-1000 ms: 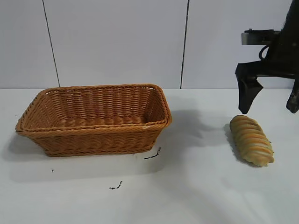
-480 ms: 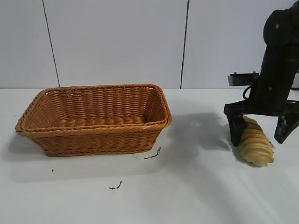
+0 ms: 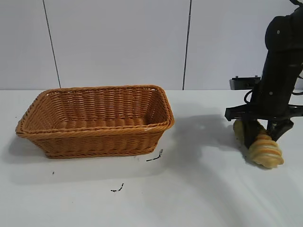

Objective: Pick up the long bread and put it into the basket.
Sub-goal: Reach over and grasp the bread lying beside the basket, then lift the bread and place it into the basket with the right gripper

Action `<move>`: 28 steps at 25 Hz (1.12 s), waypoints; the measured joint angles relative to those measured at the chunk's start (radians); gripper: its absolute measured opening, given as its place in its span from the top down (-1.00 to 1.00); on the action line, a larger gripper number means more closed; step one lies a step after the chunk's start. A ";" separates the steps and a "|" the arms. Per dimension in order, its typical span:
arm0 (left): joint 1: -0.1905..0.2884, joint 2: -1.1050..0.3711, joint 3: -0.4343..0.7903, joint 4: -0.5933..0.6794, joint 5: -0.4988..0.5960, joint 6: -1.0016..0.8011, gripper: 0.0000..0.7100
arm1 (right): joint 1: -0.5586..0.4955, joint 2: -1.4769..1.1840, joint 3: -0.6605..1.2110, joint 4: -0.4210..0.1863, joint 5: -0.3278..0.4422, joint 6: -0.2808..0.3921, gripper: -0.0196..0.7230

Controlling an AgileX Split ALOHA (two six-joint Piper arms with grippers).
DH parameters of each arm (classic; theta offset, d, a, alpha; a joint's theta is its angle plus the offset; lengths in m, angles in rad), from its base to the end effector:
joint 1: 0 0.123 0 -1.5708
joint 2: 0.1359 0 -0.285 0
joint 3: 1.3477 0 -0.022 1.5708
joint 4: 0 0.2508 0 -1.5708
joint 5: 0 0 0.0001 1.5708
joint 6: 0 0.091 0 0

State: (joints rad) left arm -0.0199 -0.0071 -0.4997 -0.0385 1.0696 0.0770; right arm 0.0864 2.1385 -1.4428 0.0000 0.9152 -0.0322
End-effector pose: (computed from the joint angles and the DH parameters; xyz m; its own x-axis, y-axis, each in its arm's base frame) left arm -0.0063 -0.0029 0.2765 -0.4538 0.0675 -0.8885 0.0766 0.9964 0.0366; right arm 0.4054 0.0351 0.1241 -0.9919 -0.1182 -0.0471 -0.1183 0.9930 -0.0015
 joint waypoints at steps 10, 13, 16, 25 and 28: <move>0.000 0.000 0.000 0.000 0.000 0.000 -0.95 | 0.000 -0.175 -0.285 -0.018 0.213 -0.002 0.63; 0.000 0.000 0.000 0.000 0.000 0.000 -0.95 | 0.003 -0.178 -0.385 -0.021 0.279 -0.012 0.64; 0.000 0.000 0.000 0.000 0.000 0.000 -0.95 | 0.028 -0.178 -0.453 -0.023 0.298 -0.053 0.69; 0.000 0.000 0.000 0.000 0.000 0.000 -0.95 | 0.210 -0.060 -0.674 -0.024 0.303 -0.133 0.69; 0.000 0.000 0.000 0.000 0.000 0.000 -0.95 | 0.282 0.022 -0.780 -0.024 0.303 -0.143 0.69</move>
State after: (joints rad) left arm -0.0199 -0.0071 -0.4997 -0.0385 1.0696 0.0770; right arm 0.3684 2.1607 -2.2224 -0.0242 1.2177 -0.1753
